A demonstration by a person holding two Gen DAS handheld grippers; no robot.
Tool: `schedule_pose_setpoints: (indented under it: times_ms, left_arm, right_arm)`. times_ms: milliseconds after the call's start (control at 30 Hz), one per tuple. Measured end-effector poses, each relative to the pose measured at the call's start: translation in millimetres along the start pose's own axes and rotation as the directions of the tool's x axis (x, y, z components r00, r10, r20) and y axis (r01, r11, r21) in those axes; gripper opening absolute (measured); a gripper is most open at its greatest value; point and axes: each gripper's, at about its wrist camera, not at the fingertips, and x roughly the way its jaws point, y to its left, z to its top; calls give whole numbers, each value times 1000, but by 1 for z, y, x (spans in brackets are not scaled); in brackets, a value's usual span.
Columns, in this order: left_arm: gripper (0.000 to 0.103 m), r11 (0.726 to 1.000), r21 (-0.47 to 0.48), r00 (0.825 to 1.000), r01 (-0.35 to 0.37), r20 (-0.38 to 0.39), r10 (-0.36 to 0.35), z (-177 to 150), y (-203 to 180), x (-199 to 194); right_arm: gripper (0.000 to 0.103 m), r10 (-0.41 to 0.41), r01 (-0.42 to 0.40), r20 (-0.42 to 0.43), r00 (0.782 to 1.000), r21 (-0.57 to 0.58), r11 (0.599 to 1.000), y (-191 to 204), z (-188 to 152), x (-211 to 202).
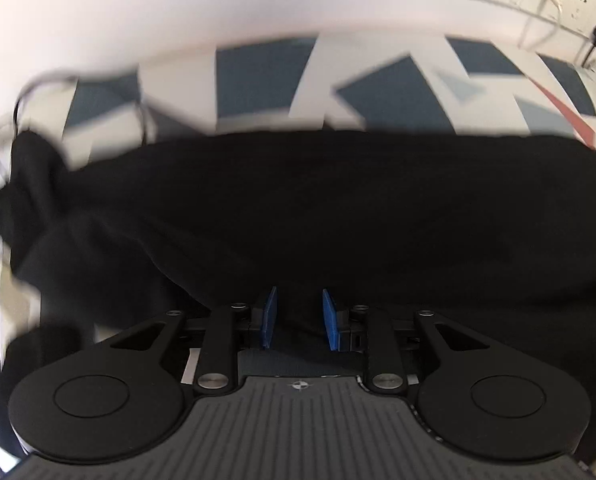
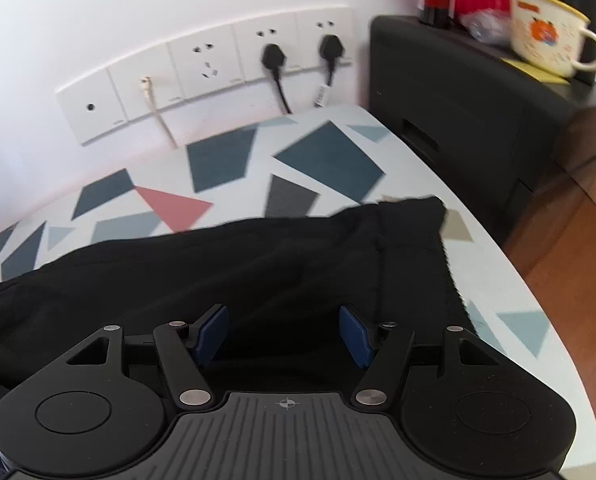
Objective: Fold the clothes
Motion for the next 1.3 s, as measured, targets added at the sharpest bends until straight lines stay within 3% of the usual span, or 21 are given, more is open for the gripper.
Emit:
schedule_pose_setpoints:
  times_ms: [100, 267, 333, 400, 433, 500, 533, 600, 700, 767, 867, 967, 1067, 1133, 1300]
  left_arm:
    - [29, 998, -35, 992, 54, -113, -57, -28, 13, 4]
    - [32, 997, -64, 991, 41, -128, -49, -40, 17, -1]
    - [32, 995, -77, 994, 59, -86, -66, -31, 16, -12]
    - [35, 992, -78, 995, 103, 3, -103, -15, 14, -31]
    - [40, 988, -81, 990, 131, 55, -126, -5, 13, -42]
    - [74, 982, -108, 979, 155, 151, -138, 19, 12, -50]
    - [78, 979, -121, 970, 166, 198, -141, 30, 11, -54]
    - [79, 984, -141, 962, 110, 262, -70, 50, 7, -43]
    - [79, 996, -6, 944, -91, 320, 88, 72, -12, -11]
    - [79, 974, 143, 933, -176, 340, 118, 80, -23, 6]
    - [80, 935, 351, 943, -49, 325, -73, 81, -23, 14]
    - [88, 854, 510, 942, -103, 326, -81, 77, -32, 17]
    - [92, 784, 602, 944, -149, 322, -68, 77, -39, 24]
    - [92, 769, 618, 950, -162, 309, -48, 80, -44, 27]
    - [92, 783, 613, 942, -105, 313, -119, 82, -45, 38]
  right_arm:
    - [58, -4, 5, -3, 1000, 49, 999, -3, 0, -3]
    - [59, -9, 10, -10, 1000, 97, 995, -8, 7, 1]
    - [59, -13, 11, 21, 1000, 94, 995, -8, 17, -2]
    - [59, -25, 19, 78, 997, 81, 997, -7, 33, -10]
    - [59, -33, 25, 110, 993, 79, 997, -7, 42, -15]
    - [62, -48, 34, 174, 984, 83, 996, -10, 60, -25]
    - [63, -58, 40, 203, 977, 92, 995, -14, 68, -29]
    - [66, -80, 45, 245, 966, 143, 989, -26, 78, -30]
    - [66, -104, 48, 244, 964, 226, 973, -48, 83, -23]
    - [66, -107, 57, 192, 976, 247, 967, -59, 77, -12]
    - [66, -112, 85, 115, 987, 220, 972, -68, 62, 4]
    - [66, -95, 80, 71, 993, 191, 978, -72, 50, 14]
    - [67, -79, 71, 38, 996, 173, 982, -75, 43, 23]
    - [69, -74, 68, 24, 997, 178, 982, -76, 42, 27]
    - [71, -39, 30, 27, 999, 251, 967, -82, 42, 34]
